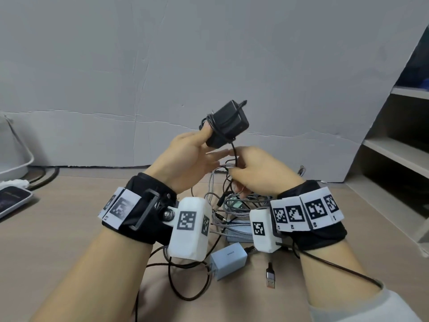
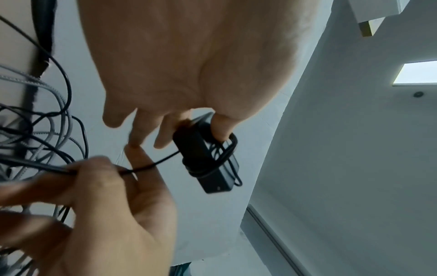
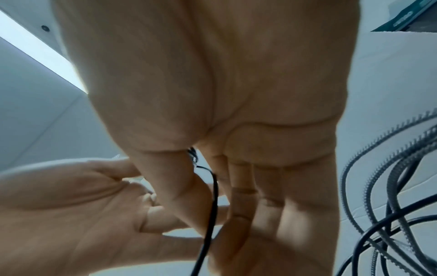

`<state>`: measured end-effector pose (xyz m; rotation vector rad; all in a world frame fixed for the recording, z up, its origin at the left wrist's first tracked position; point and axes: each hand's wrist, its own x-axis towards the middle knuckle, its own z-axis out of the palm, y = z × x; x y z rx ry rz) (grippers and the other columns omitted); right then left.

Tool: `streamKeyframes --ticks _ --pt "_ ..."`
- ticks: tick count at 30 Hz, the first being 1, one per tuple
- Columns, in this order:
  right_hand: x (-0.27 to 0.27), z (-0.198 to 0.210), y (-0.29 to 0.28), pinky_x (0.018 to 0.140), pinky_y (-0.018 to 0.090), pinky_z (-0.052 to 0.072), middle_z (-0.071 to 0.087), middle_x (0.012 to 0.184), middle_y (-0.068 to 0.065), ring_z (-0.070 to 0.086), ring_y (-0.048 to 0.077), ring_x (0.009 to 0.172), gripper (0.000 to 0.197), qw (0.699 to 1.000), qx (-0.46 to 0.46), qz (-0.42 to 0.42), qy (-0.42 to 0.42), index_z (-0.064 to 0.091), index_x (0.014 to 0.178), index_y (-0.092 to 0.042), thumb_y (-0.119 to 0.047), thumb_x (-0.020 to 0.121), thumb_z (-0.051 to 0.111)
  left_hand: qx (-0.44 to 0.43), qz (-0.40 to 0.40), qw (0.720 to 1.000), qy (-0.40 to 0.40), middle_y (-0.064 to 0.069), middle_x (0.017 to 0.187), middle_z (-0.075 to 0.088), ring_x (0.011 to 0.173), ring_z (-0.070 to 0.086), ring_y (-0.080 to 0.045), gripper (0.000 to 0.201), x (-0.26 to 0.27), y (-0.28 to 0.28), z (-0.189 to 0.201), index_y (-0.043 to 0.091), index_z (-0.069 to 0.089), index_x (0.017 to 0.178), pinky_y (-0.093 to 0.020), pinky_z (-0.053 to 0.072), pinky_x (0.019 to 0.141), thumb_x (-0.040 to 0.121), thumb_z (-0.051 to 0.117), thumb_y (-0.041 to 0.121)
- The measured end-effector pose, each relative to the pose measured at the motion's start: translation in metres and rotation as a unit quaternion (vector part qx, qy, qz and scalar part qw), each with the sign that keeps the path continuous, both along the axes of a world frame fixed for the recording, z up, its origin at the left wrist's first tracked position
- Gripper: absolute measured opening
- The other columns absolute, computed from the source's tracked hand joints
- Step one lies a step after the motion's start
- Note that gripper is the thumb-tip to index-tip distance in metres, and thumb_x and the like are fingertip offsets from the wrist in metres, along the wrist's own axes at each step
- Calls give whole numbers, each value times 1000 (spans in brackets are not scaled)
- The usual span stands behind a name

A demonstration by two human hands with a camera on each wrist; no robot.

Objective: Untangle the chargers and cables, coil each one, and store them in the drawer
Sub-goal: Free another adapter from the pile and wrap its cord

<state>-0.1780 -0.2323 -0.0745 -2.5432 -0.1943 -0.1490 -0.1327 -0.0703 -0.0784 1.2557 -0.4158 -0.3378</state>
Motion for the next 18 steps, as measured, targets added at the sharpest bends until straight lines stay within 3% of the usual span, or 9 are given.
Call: streamKeyframes --ticks 3,5,7,9,12,13,16,18 --pt "-2 1 5 61 29 49 68 77 -3 65 17 72 16 998 -54 -11 2 64 102 -18 -17 91 53 11 49 999 0 -6 122 70 122 59 -35 45 3 -3 -4 8 65 127 -37 43 92 105 45 42" --pt "-4 3 8 57 26 40 64 72 -6 59 12 67 10 998 -54 -13 1 65 87 -20 -21 89 56 11 63 998 -9 -8 121 71 120 61 -38 47 5 -5 -8 5 66 125 -41 46 99 103 49 42" --pt "-7 5 10 56 26 41 62 69 -6 57 10 61 11 998 -64 -11 4 62 79 -20 -23 89 57 -3 63 998 -14 -15 122 71 115 66 -38 48 4 -8 -10 -1 62 127 -46 49 105 103 51 38" --pt "-10 6 11 58 26 48 69 71 -4 62 10 61 7 997 -68 5 30 61 82 -21 -20 87 56 -21 84 996 -24 -17 113 73 103 72 -34 50 2 -12 -12 -6 54 130 -44 56 97 101 56 35" --pt "-14 7 12 61 25 53 73 74 -4 66 7 62 13 996 -70 32 54 61 96 -22 -14 87 56 -12 156 985 -66 -4 82 77 75 75 -21 43 1 -13 -12 1 49 123 -33 63 74 96 67 30" --pt "-15 8 12 64 27 53 70 74 -5 66 7 65 16 995 -75 35 48 61 98 -24 -14 86 57 7 179 979 -92 -4 79 76 70 74 -19 42 0 -13 -12 2 49 121 -33 63 70 95 69 28" --pt "-18 11 11 60 22 45 69 70 -7 58 -2 59 21 996 -82 39 17 62 99 -27 -12 88 52 67 216 962 -155 -13 92 75 76 75 -24 42 2 -8 -13 5 51 121 -42 63 76 93 72 27" --pt "-18 13 10 57 16 40 65 69 -10 55 -4 59 22 997 -67 38 -24 67 101 -30 -15 92 54 115 227 949 -184 -12 99 74 87 74 -29 39 5 -4 -15 13 54 122 -49 60 83 93 71 33"
